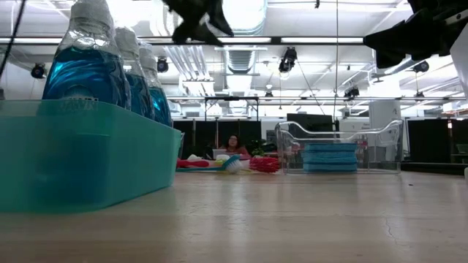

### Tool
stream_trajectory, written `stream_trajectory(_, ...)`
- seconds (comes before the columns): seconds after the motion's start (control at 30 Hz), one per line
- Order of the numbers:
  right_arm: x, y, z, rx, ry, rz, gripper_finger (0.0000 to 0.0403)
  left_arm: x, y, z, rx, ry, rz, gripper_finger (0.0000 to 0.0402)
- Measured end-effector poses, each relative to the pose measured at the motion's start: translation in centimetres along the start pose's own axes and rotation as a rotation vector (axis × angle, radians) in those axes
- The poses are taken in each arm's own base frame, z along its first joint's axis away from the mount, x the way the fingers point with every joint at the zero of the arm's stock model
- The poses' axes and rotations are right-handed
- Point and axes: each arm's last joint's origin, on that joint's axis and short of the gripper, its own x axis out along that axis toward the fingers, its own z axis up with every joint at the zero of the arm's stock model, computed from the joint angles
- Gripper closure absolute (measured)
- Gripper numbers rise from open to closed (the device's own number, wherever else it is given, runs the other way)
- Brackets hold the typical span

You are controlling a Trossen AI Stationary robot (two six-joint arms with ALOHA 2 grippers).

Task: Pick & Place Kitchen Sink Supplies
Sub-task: Put the green dishwashing brush into the left transparent bin

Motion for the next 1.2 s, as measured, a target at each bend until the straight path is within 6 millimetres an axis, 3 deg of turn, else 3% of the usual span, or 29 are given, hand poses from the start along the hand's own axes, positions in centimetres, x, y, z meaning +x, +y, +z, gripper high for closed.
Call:
stream_trajectory(0.3,0.0,0.0,0.0,0.001,0.000,0.000,0.0394,7.5,4.5,-4.0,-0.073,0.249,0.201,0.0200)
stream_trajectory(0.57,0.0,0.0,0.0,0.001,0.000,0.000,0.0394,12.4,4.6,-8.4,-0.025,0.405,0.235,0.0200)
stream_trajectory(1.2,0.0,0.0,0.0,0.001,0.000,0.000,0.0394,16.5,5.1,-13.4,-0.021,0.541,0.291,0.0200)
